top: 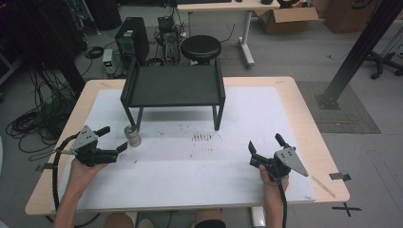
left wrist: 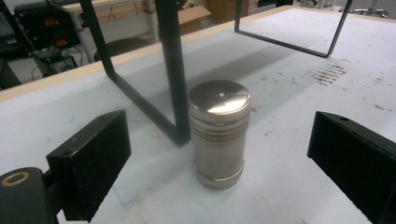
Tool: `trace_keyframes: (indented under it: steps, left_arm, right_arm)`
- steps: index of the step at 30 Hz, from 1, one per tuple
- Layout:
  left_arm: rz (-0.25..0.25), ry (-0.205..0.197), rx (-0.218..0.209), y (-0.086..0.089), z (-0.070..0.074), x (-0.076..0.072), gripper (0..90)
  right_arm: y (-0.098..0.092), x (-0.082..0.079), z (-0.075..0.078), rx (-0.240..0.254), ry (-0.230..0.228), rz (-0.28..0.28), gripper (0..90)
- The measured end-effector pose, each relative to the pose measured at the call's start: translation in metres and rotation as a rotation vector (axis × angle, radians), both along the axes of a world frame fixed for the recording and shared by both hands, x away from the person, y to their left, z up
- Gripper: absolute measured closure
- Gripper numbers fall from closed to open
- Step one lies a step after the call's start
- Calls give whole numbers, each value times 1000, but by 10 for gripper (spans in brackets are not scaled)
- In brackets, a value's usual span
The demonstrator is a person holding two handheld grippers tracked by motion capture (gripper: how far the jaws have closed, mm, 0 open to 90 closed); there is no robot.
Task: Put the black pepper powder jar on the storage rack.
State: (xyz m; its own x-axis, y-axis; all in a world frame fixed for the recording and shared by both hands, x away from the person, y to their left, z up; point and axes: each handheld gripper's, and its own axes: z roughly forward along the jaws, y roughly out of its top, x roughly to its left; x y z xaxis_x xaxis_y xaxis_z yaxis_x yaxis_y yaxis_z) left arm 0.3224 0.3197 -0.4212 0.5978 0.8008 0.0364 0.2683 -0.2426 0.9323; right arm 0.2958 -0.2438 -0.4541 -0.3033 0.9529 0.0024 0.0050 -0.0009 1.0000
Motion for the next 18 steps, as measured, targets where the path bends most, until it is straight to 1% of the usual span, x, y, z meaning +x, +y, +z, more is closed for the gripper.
trace_keyframes:
  steps: [3,8,11,12,13,15,18]
  left_arm:
    - [12,24,12,-3,-3,4,70]
    - [22,36,6,-7,-5,7,72]
    - [26,43,41,-13,-6,11,78]
    - [26,43,41,-13,-6,11,80]
    - [28,45,50,-16,-5,13,85]
    - [29,48,54,-18,-6,15,87]
    - [37,67,53,-22,-7,19,91]
  right_arm:
    - [0,0,0,-1,1,1,10]
    - [0,0,0,-1,0,1,10]
    - [0,0,0,-2,0,1,10]
    - [0,0,0,-2,0,1,10]
    - [0,0,0,-2,0,1,11]
    - [0,0,0,-1,0,0,11]
    - [0,0,0,-1,-1,0,11]
